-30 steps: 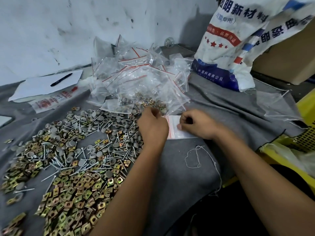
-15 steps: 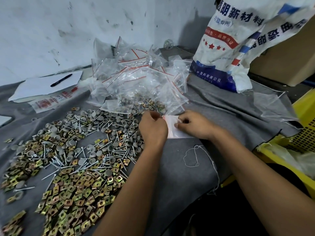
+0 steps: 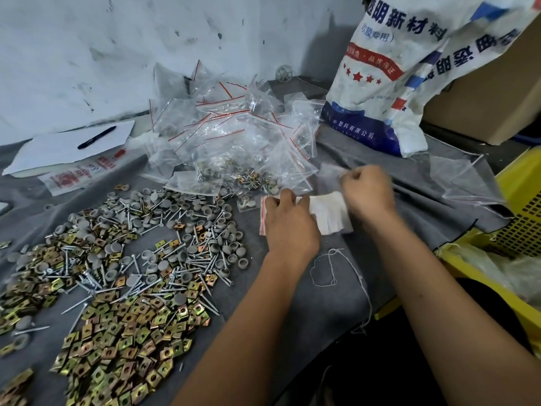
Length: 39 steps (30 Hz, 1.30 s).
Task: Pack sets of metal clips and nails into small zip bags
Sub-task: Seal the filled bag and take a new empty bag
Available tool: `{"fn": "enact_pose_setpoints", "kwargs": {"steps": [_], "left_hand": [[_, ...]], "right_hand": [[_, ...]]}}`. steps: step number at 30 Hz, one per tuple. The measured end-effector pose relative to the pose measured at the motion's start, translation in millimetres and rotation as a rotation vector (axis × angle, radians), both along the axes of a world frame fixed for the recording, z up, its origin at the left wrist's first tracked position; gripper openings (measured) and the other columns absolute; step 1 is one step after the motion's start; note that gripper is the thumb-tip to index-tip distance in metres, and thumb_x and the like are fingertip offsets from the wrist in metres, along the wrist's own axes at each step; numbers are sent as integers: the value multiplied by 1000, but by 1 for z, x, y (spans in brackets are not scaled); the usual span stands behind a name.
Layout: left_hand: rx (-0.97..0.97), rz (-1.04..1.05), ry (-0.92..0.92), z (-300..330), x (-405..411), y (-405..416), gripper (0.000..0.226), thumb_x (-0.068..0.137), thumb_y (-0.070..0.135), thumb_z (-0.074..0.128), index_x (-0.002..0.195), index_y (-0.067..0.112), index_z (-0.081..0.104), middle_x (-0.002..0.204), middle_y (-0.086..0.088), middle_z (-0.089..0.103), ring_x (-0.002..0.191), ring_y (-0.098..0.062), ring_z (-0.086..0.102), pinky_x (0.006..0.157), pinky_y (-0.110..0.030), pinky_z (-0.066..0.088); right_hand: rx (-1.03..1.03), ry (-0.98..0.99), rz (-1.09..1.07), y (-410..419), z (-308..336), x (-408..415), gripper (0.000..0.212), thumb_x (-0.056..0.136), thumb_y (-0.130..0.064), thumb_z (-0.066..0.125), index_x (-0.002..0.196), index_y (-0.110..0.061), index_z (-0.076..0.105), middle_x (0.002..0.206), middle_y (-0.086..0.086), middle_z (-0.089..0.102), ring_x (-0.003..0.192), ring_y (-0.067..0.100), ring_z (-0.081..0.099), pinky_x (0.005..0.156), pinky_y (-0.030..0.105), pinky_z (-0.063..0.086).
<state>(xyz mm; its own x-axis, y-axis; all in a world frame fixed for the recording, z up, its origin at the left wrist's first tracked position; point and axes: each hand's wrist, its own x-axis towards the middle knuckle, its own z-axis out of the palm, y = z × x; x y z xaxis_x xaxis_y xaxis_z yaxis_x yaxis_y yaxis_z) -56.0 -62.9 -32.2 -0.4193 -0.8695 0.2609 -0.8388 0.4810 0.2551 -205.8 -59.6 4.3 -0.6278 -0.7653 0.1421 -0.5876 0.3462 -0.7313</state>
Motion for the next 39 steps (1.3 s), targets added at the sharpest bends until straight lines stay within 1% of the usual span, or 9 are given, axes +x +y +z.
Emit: {"fn": "enact_pose_setpoints", "kwargs": {"steps": [6, 10, 12, 16, 20, 25, 33, 36, 39], "left_hand": [[-9, 44, -101, -5, -7, 10, 61, 91, 21, 57, 151, 20, 43, 149, -14, 32, 128, -38, 35, 107, -40, 33], [48, 13, -94, -1, -7, 4, 54, 92, 20, 56, 146, 18, 49, 148, -14, 37, 131, -38, 36, 110, -39, 29], [128, -27, 194, 7, -4, -1, 37, 99, 16, 51, 134, 15, 63, 137, -15, 55, 129, -34, 48, 110, -39, 33], [768, -82, 1346, 42, 14, 6, 35, 110, 43, 43, 129, 24, 65, 122, -7, 72, 113, -21, 68, 99, -38, 53], [828, -93, 1700, 60, 59, 11, 23, 99, 20, 66, 120, 11, 63, 101, -10, 77, 88, -23, 76, 77, -36, 62], [396, 99, 1382, 60, 158, 15, 30, 88, 8, 79, 114, 11, 65, 82, -4, 75, 64, -14, 68, 53, -25, 54], [58, 414, 1024, 46, 311, 20, 59, 72, 24, 92, 120, 15, 59, 75, 0, 68, 58, -3, 64, 51, -20, 51], [-165, 639, 803, 34, 328, 22, 70, 76, 35, 91, 132, 16, 54, 108, -6, 67, 95, -14, 67, 77, -34, 57], [-465, 756, 555, 25, 321, 26, 62, 80, 42, 84, 126, 10, 57, 123, -12, 55, 115, -27, 48, 95, -31, 36]], "right_hand": [[-471, -130, -326, 18, 34, -36, 49, 104, -37, 50, 73, -1, 60, 63, 4, 52, 59, 16, 43, 57, 35, 30], [-593, -248, -207, 25, 58, -31, 47, 105, -44, 50, 74, -9, 60, 63, -1, 49, 57, 12, 41, 57, 33, 34], [-503, -426, 14, 30, 63, -12, 43, 105, -42, 54, 70, -17, 60, 56, -5, 51, 48, 12, 45, 47, 29, 38], [-423, -857, 478, 36, 60, 34, 30, 105, -25, 56, 81, -7, 62, 60, 4, 55, 45, 12, 45, 42, 23, 36], [-375, -1061, 613, 29, 59, 72, 21, 103, -15, 57, 86, -5, 65, 75, 9, 63, 53, 12, 54, 52, 23, 42], [-190, -839, 682, 8, 49, 121, 22, 101, -14, 61, 83, -7, 72, 70, 6, 68, 54, 14, 57, 48, 23, 45], [55, -454, 1048, -15, 24, 228, 17, 91, -27, 76, 80, -14, 80, 66, 6, 67, 58, 17, 59, 53, 27, 50], [-46, -369, 1051, -19, 20, 265, 12, 82, -37, 80, 71, -33, 80, 65, 7, 72, 48, 10, 58, 47, 19, 48], [-132, -258, 1007, -24, 10, 284, 13, 81, -40, 82, 70, -34, 79, 61, 1, 72, 41, 8, 57, 43, 18, 43]]}}
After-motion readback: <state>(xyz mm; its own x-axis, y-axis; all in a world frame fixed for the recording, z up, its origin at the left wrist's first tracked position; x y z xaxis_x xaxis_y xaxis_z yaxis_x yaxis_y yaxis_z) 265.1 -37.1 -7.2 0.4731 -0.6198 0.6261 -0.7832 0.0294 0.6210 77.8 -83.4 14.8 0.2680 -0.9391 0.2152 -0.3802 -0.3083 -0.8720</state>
